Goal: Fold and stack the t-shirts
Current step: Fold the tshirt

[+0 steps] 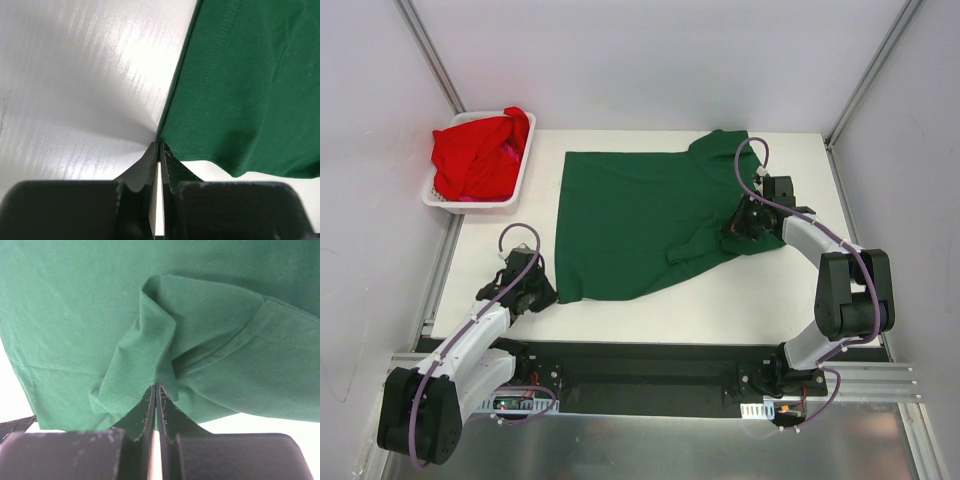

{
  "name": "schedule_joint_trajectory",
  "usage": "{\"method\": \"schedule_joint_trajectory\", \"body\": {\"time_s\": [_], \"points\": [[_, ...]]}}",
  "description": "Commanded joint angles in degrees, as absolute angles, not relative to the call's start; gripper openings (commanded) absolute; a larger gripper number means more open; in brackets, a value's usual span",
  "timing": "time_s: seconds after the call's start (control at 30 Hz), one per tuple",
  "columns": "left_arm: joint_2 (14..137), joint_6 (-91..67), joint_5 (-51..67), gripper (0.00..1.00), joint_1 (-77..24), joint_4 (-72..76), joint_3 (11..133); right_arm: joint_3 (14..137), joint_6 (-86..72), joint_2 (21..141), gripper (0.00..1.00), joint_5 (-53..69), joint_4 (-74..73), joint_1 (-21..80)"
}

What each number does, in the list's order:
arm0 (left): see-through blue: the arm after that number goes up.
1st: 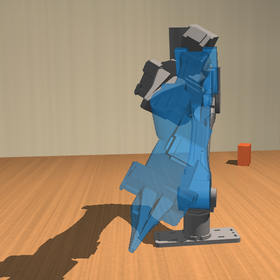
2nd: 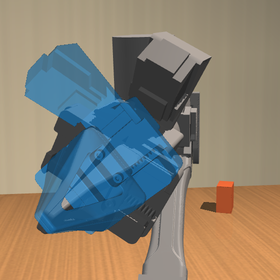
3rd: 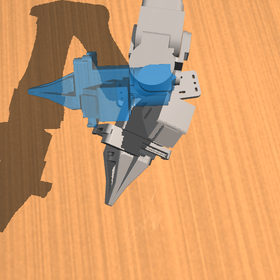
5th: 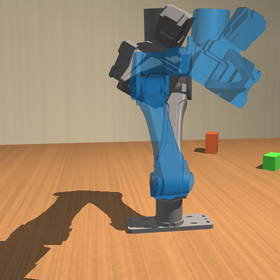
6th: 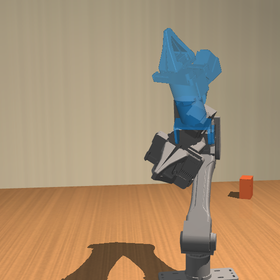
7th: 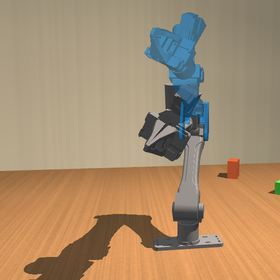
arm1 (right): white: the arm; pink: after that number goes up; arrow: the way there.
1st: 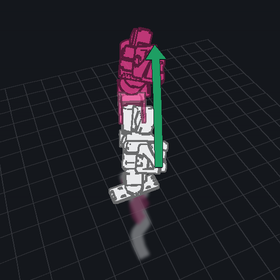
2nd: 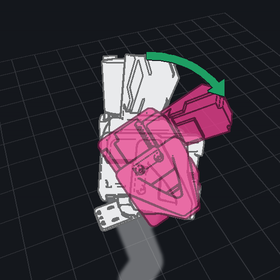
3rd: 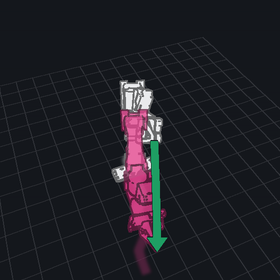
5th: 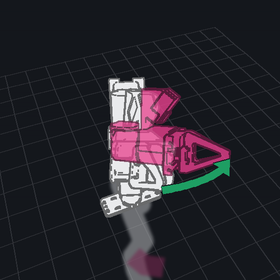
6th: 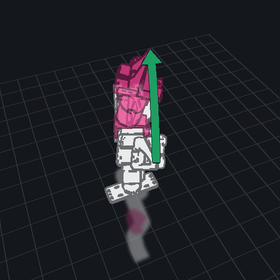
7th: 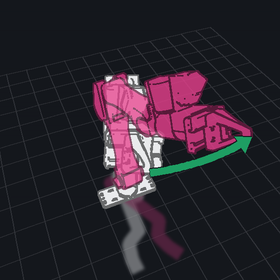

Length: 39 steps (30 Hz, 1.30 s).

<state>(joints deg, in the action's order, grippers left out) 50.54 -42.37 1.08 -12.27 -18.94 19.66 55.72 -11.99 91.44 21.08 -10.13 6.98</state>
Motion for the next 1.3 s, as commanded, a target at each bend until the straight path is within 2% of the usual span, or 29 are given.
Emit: {"method": "schedule_joint_trajectory", "body": {"time_s": [0.0,0.47,0.9,1.27], "points": [[47.65,-42.1,1.93,0.0,-11.95,-18.63,19.69,58.01,-11.69,88.68,0.01,20.83,-10.11,6.86],[44.48,-39.99,4.4,0.0,-11.95,-17.75,24.6,58.01,-11.34,86.4,0.01,19.43,-11.77,6.86],[51.06,-34.11,1.41,0.0,-11.78,-18.98,40.68,58.8,-7.47,71.91,0.01,2.91,-21.26,6.94],[52.29,-30.41,1.93,0.0,-7.39,-19.34,44.82,64.06,-5.01,61.53,0.01,-12.28,-29.08,6.86]]}}
